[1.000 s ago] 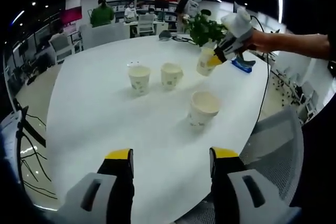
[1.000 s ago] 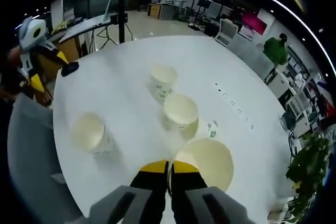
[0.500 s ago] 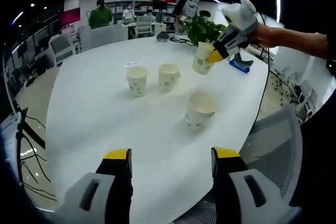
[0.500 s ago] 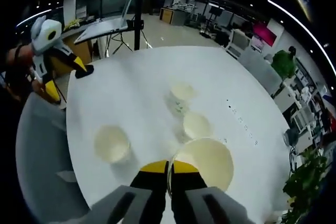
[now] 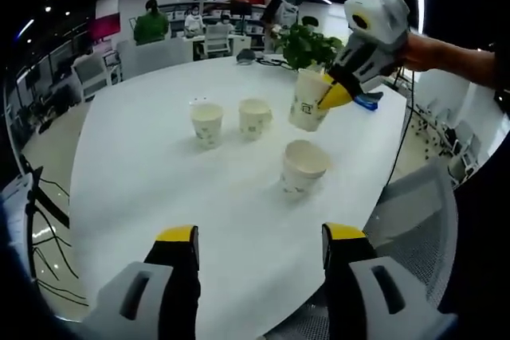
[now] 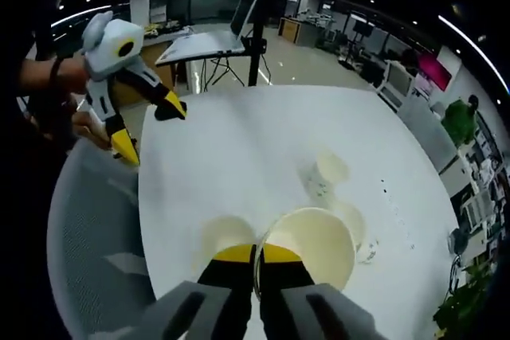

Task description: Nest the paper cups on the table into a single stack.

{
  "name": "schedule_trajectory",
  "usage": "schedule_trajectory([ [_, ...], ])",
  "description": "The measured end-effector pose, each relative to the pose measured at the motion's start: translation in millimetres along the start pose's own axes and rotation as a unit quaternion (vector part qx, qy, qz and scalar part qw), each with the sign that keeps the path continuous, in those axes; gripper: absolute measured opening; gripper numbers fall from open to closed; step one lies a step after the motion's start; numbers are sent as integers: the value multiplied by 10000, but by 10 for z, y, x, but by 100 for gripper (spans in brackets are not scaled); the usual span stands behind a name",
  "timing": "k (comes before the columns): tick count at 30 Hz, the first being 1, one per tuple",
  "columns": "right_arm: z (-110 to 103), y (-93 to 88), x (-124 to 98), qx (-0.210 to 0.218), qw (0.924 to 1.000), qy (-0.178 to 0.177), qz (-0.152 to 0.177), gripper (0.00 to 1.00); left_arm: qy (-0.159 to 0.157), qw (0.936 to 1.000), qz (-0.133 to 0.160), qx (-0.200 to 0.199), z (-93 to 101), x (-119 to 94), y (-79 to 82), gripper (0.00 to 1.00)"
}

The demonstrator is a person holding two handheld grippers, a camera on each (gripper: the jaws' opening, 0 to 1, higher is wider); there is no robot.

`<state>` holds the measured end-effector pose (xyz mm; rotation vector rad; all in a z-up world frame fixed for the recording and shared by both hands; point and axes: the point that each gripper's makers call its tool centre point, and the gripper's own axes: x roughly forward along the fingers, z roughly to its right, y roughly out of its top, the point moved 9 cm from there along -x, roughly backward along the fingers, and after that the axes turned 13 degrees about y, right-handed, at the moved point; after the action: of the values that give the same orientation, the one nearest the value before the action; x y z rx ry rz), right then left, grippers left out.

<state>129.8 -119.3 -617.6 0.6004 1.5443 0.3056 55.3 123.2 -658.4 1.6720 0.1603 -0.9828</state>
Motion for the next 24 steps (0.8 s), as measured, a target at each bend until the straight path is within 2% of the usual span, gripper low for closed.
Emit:
schedule_trajectory([
  [5, -70, 75, 73, -68, 9998, 194, 25, 0, -20, 10000, 5, -17, 8, 0, -3, 61],
  [13, -168, 133, 168, -286, 9987, 400, -158, 0, -28, 10000, -2, -22, -13, -8, -16, 62],
  [24, -194, 120, 243, -332, 9977, 537, -258, 0, -16, 10000, -38, -42, -10, -18, -40, 61],
])
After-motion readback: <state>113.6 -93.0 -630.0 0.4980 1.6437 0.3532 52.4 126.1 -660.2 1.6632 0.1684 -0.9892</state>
